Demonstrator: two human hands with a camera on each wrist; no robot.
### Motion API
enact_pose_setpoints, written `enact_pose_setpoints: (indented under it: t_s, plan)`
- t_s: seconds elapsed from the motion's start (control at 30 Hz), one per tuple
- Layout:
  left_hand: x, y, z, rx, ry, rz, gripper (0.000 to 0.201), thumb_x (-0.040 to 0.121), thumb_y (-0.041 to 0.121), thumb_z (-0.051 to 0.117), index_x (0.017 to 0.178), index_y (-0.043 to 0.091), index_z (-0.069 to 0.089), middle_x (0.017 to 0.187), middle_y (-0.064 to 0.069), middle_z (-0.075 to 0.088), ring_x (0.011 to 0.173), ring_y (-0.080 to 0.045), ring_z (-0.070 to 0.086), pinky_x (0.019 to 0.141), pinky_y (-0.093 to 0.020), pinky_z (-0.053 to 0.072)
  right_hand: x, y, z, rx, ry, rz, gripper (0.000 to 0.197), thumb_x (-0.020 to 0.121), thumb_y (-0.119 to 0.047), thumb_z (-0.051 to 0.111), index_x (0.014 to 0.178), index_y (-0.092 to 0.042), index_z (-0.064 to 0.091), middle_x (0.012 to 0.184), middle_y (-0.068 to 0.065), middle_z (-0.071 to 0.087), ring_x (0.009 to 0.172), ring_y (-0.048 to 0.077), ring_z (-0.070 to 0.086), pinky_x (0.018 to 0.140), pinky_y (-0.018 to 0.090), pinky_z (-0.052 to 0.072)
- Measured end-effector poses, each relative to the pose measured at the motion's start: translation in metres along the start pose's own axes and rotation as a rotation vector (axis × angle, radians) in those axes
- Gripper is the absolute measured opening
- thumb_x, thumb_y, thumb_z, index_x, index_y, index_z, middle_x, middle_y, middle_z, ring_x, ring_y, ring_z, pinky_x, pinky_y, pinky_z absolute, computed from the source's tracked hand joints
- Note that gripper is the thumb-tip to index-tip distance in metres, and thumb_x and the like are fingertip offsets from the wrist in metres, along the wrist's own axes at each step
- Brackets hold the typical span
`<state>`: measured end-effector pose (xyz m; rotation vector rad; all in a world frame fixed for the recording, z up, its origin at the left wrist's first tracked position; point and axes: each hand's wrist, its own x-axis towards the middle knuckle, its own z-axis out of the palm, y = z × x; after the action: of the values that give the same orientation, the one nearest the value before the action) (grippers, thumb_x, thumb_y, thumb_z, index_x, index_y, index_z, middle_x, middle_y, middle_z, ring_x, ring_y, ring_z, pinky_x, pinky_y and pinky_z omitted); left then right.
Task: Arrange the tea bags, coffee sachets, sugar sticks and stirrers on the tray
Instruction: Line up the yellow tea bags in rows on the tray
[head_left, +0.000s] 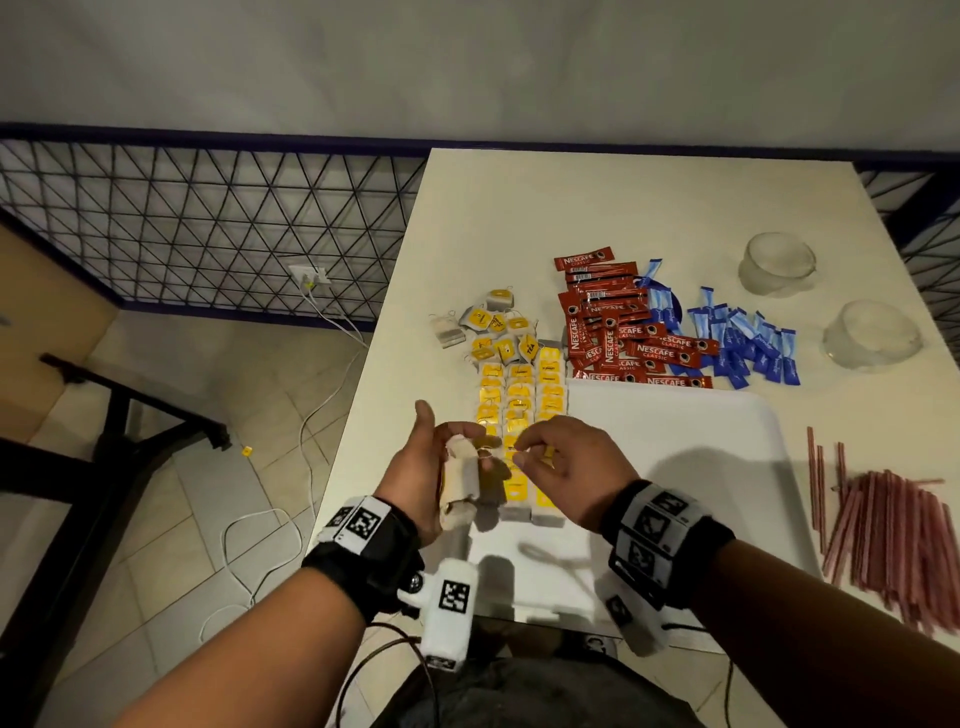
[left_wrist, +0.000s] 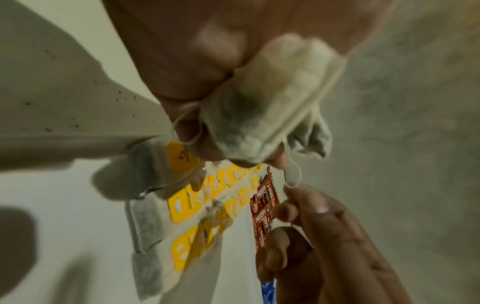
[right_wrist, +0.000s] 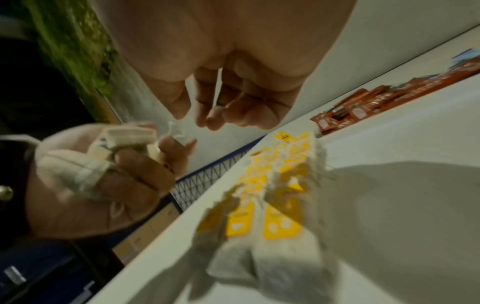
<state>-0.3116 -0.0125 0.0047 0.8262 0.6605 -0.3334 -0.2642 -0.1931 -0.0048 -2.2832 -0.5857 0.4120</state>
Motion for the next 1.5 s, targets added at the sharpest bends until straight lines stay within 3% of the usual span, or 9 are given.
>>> enact_pose_setpoints:
  t_s: [0.13, 0.3, 0.4, 0.53, 0.73, 0.87, 1.17, 1.37, 1.5]
  plan:
    - [0.002, 0.003, -0.003, -0.041, 0.016, -0.024, 0.082, 0.088, 0.075, 0.016, 0.096, 0.008, 0.062, 0.08, -0.019, 0.063, 0.057, -0.027, 0.062, 0.052, -0.029, 0.052, 0.009, -0.028, -0.006, 0.104, -0.015, -0.122, 0.005, 0.087, -0.021, 0.067, 0.09, -0.021, 0.071, 0.082, -0.014, 0.059, 0.073, -0.005, 0.051, 0.065, 0.009, 0.033]
    - [0.007, 0.003, -0.002, -0.103, 0.058, -0.059, 0.077, 0.086, 0.078, 0.022, 0.083, 0.011, 0.061, 0.078, -0.017, 0.058, 0.06, -0.025, 0.058, 0.064, -0.033, 0.046, 0.015, -0.031, -0.005, 0.131, -0.096, -0.289, 0.042, 0.07, -0.019, 0.061, 0.111, -0.027, 0.067, 0.099, -0.004, 0.055, 0.087, -0.013, 0.048, 0.075, 0.003, 0.034]
    - [0.007, 0.004, 0.003, 0.029, 0.126, -0.089, 0.076, 0.085, 0.079, 0.02, 0.09, 0.013, 0.057, 0.081, -0.015, 0.059, 0.076, -0.029, 0.061, 0.055, -0.03, 0.05, 0.014, -0.034, -0.003, 0.105, -0.141, -0.319, 0.045, 0.069, -0.032, 0.069, 0.114, -0.037, 0.063, 0.102, -0.006, 0.052, 0.089, -0.005, 0.05, 0.078, 0.01, 0.037]
    - [0.013, 0.002, 0.006, 0.26, 0.234, -0.039, 0.085, 0.086, 0.079, 0.016, 0.102, 0.01, 0.064, 0.102, -0.017, 0.069, 0.095, -0.03, 0.064, 0.079, -0.044, 0.05, 0.016, -0.04, 0.0, 0.043, -0.142, -0.325, 0.032, 0.075, -0.031, 0.072, 0.106, -0.024, 0.07, 0.099, -0.011, 0.053, 0.084, -0.011, 0.046, 0.076, 0.009, 0.034]
    - [0.017, 0.002, 0.012, 0.127, 0.205, -0.016, 0.083, 0.086, 0.079, 0.02, 0.087, 0.006, 0.06, 0.067, -0.014, 0.055, 0.076, -0.034, 0.061, 0.082, -0.048, 0.048, 0.017, -0.042, -0.005, -0.134, -0.172, -0.281, 0.044, 0.077, -0.039, 0.071, 0.12, -0.037, 0.059, 0.098, -0.014, 0.061, 0.081, 0.001, 0.046, 0.077, 0.022, 0.041]
    - [0.016, 0.002, 0.012, 0.119, 0.172, -0.048, 0.083, 0.085, 0.08, 0.019, 0.089, 0.007, 0.059, 0.072, -0.014, 0.057, 0.075, -0.032, 0.061, 0.083, -0.047, 0.046, 0.018, -0.041, -0.01, -0.166, -0.217, -0.288, 0.042, 0.08, -0.041, 0.07, 0.121, -0.039, 0.061, 0.106, -0.012, 0.064, 0.084, -0.001, 0.046, 0.083, 0.023, 0.044]
    - [0.01, 0.008, 0.018, 0.109, 0.217, -0.063, 0.08, 0.086, 0.079, 0.02, 0.098, 0.009, 0.056, 0.073, -0.014, 0.057, 0.04, -0.019, 0.042, 0.038, -0.017, 0.034, 0.015, -0.04, -0.005, 0.162, -0.015, -0.069, 0.008, 0.088, -0.021, 0.065, 0.088, -0.027, 0.07, 0.074, -0.017, 0.062, 0.065, -0.007, 0.055, 0.067, 0.011, 0.043]
    - [0.002, 0.013, 0.012, 0.192, 0.298, 0.148, 0.042, 0.094, 0.051, 0.051, 0.073, 0.014, 0.045, 0.054, 0.0, 0.046, 0.04, -0.015, 0.032, 0.034, -0.012, 0.022, 0.019, -0.031, -0.012, 0.366, 0.189, 0.2, 0.016, 0.09, -0.03, 0.06, 0.077, -0.026, 0.054, 0.072, -0.002, 0.063, 0.058, 0.022, 0.065, 0.065, 0.046, 0.057]
    - [-0.005, 0.009, 0.021, 0.451, 0.125, 0.335, 0.032, 0.09, 0.039, 0.063, 0.082, 0.008, 0.063, 0.057, 0.001, 0.051, 0.04, -0.012, 0.033, 0.035, -0.014, 0.025, 0.016, -0.036, -0.013, 0.24, 0.184, 0.079, 0.013, 0.09, -0.027, 0.06, 0.078, -0.026, 0.055, 0.064, -0.011, 0.06, 0.052, 0.006, 0.055, 0.056, 0.022, 0.045]
